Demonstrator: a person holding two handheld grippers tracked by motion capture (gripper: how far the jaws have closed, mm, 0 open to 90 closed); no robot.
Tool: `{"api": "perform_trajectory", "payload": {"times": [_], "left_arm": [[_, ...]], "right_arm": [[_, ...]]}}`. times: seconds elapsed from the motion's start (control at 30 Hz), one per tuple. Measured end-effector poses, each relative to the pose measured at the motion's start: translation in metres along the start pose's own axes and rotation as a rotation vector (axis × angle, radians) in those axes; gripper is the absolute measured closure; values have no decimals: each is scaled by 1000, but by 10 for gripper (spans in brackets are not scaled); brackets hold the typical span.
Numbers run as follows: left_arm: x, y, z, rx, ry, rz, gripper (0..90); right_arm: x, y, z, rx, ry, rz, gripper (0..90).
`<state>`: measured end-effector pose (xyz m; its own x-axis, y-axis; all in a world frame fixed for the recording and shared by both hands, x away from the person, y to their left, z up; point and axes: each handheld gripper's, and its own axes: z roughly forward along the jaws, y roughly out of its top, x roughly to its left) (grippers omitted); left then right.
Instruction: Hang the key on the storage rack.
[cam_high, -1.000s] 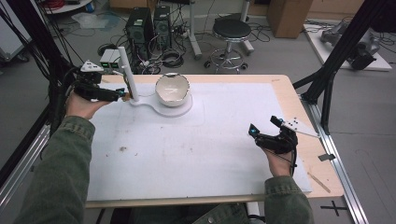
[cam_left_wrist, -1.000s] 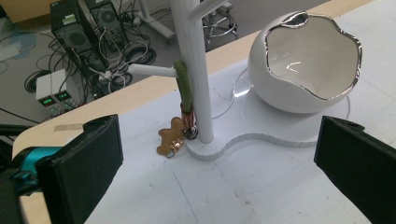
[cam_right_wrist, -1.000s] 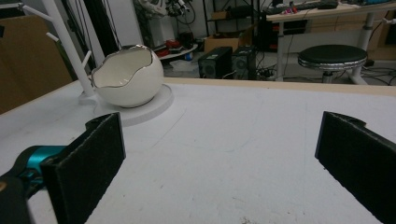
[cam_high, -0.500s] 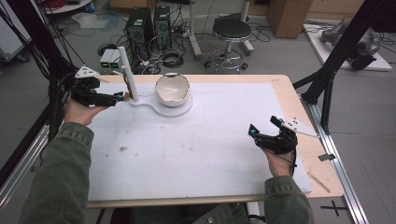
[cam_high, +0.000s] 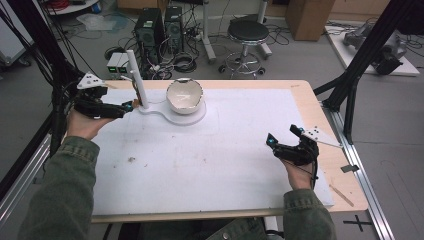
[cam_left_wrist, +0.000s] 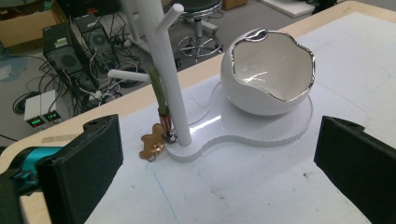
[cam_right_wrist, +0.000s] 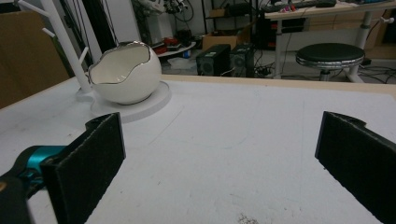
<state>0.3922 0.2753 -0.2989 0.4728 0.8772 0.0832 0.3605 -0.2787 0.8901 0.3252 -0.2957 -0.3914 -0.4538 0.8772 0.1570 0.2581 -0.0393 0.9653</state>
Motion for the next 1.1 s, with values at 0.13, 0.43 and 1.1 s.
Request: {"api": "perform_trajectory", "payload": {"times": [0.13, 0.43, 1.1], "left_arm": [[2, -10, -3, -12, 7, -23, 16], [-5, -22, -12, -71, -7, -31, 16], [-10, -56, -21, -151, -11, -59, 16]], "right_arm": [[0, 0, 0, -1, -1, -2, 6], [0, 0, 1, 4, 1, -4, 6], [-1, -1, 0, 5, -1, -1, 6]]}}
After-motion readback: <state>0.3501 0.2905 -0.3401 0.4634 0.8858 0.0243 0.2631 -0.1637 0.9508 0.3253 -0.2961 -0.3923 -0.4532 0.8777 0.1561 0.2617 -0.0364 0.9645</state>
